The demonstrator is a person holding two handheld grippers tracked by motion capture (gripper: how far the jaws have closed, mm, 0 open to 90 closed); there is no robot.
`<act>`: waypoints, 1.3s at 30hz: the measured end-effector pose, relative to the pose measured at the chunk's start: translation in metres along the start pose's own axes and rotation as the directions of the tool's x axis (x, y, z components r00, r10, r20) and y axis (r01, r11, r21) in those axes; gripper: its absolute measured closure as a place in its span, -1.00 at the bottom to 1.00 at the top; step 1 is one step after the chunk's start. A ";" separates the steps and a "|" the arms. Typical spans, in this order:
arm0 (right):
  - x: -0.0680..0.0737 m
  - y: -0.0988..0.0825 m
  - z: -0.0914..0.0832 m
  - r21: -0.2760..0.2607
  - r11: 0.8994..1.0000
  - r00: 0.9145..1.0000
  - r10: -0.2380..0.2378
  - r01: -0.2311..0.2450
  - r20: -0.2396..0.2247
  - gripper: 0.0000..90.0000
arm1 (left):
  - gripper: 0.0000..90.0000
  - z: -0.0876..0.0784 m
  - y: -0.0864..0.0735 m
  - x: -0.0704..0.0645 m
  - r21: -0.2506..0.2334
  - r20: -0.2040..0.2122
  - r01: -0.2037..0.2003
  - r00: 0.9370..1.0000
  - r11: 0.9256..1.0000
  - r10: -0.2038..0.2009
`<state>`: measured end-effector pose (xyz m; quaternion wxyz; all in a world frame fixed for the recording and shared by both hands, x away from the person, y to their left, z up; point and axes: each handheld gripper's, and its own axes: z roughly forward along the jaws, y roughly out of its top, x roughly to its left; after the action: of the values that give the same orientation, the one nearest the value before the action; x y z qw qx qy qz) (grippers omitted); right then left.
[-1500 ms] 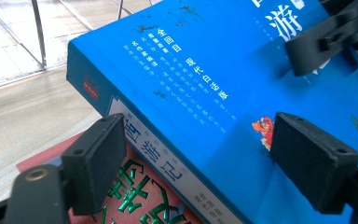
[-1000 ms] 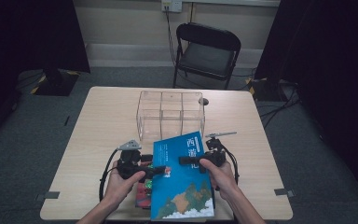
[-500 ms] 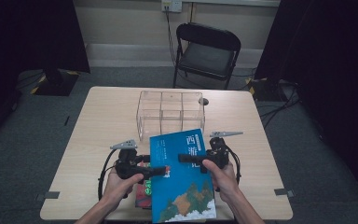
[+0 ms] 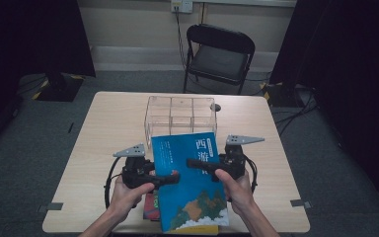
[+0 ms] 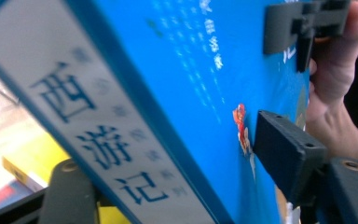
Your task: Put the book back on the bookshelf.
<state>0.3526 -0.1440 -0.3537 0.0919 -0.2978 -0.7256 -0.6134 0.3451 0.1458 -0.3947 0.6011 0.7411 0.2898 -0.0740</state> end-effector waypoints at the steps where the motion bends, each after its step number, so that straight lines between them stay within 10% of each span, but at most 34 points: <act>1: 0.003 0.003 0.000 -0.004 1.000 1.000 -0.020 0.020 0.004 0.77 | -0.22 -0.002 0.005 -0.001 -0.008 -0.006 -0.011 1.000 1.000 0.011; 5: 0.013 0.015 0.000 -0.028 0.994 0.994 -0.105 0.105 0.019 0.77 | -0.18 -0.008 0.020 -0.005 -0.021 -0.034 -0.063 0.997 0.998 0.062; 12: 0.017 0.035 0.006 -0.137 0.954 0.964 -0.265 0.268 0.038 0.77 | -0.03 -0.026 0.049 -0.012 -0.047 -0.129 -0.206 0.971 0.977 0.199; 16: 0.009 0.027 0.012 -0.106 0.956 0.962 -0.269 0.273 0.049 0.76 | 0.05 -0.024 0.032 -0.008 -0.047 -0.173 -0.235 0.959 0.971 0.224; 19: 0.007 0.022 0.011 -0.113 0.956 0.963 -0.265 0.269 0.052 0.73 | 0.12 -0.025 0.032 -0.009 -0.060 -0.156 -0.230 0.963 0.971 0.219; 22: 0.012 0.019 0.005 -0.097 0.955 0.960 -0.278 0.281 0.044 0.66 | 0.16 -0.025 0.031 -0.023 -0.051 -0.160 -0.282 0.949 0.958 0.271; 27: 0.016 0.012 -0.007 -0.088 0.958 0.962 -0.271 0.273 0.037 0.58 | 0.25 -0.022 0.029 -0.035 -0.043 -0.134 -0.304 0.946 0.952 0.296; 39: 0.019 -0.001 -0.047 -0.099 0.952 0.938 -0.262 0.290 0.228 -0.27 | 0.33 -0.018 0.022 -0.051 -0.042 -0.133 -0.348 0.931 0.937 0.340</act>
<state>0.3255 -0.1821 -0.3344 -0.0927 -0.2619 -0.7239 -0.6314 0.3102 0.1424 -0.3480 0.6094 0.7636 0.1945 0.0880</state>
